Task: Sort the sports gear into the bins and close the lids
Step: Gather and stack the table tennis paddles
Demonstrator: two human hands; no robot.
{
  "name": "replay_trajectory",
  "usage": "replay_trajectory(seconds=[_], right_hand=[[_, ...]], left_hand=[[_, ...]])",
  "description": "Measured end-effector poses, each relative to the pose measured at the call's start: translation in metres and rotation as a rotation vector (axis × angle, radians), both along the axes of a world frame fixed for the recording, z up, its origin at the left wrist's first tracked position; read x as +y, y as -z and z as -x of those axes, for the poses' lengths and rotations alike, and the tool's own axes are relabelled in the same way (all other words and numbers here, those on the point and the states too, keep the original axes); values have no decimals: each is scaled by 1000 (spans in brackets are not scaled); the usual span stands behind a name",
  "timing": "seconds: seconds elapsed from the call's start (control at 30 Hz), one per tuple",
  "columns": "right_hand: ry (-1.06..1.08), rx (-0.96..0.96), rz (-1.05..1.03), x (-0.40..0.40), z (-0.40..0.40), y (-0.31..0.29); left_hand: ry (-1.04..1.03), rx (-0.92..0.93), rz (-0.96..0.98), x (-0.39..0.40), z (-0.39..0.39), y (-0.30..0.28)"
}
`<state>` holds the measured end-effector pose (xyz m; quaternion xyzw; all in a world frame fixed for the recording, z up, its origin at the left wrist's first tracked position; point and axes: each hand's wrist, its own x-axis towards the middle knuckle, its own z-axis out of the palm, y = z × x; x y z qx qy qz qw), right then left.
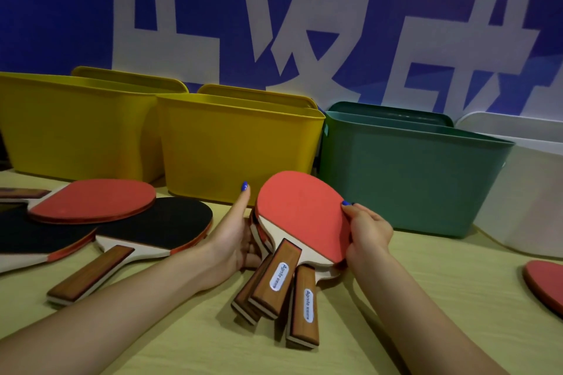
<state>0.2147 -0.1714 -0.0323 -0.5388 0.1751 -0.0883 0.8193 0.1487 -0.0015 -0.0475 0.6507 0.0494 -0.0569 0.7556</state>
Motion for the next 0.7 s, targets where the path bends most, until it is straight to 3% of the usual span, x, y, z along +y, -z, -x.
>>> replay_trajectory(seconds=[0.13,0.37,0.6,0.7], right_hand=[[-27,-2,37,-1,1,1],[-114,-34,161,-4,1,-3],[-255,-40,315,6,8,-2],[-481,62,19,10,18,-10]], left_hand=[[41,-10,25,3,-1,-1],[-66,-12,30,1,1,1],[-99,-42,188,8,-2,0],[-127,-79,263,8,-3,0]])
